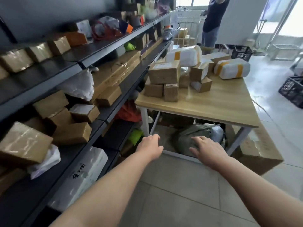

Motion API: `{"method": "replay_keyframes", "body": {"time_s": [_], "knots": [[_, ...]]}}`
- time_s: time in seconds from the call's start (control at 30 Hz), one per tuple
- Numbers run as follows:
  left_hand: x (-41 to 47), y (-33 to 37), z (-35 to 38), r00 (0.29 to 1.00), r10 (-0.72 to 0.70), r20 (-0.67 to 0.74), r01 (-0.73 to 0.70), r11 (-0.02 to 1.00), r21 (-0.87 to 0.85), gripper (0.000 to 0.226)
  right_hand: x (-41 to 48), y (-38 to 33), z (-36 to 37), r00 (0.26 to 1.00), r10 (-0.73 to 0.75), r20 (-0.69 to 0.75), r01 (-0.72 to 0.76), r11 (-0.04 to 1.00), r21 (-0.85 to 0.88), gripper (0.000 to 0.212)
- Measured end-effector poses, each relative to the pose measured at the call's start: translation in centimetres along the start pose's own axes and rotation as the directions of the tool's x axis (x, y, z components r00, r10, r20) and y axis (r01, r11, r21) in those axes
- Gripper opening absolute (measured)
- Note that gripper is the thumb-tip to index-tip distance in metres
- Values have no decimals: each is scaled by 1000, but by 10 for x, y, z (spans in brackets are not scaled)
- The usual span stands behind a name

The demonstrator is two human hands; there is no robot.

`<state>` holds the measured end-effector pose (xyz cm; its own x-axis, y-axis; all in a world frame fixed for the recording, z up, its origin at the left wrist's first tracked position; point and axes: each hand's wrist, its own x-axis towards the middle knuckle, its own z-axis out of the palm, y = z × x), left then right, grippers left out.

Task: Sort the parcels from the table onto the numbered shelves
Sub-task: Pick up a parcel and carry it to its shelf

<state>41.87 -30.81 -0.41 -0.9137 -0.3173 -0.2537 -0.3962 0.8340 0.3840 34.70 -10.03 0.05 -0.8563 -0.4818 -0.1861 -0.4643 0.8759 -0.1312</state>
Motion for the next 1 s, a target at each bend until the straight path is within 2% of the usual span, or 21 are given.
{"method": "replay_keyframes", "body": {"time_s": [0.17, 0.37, 0.73, 1.0], "knots": [[64, 21, -6, 999, 53, 8, -53, 998, 20, 47, 49, 24, -8, 998, 58, -22, -57, 997, 50, 53], [151, 52, -26, 996, 85, -18, -84, 995, 44, 48, 141, 57, -25, 999, 35, -25, -32, 995, 97, 53], [285, 95, -84, 986, -60, -155, 52, 997, -51, 49, 299, 105, -97, 987, -106, -120, 121, 984, 127, 54], [347, 74, -115, 957, -139, -253, 119, 988, -94, 55, 366, 81, -108, 982, -145, -117, 168, 960, 222, 56]]}}
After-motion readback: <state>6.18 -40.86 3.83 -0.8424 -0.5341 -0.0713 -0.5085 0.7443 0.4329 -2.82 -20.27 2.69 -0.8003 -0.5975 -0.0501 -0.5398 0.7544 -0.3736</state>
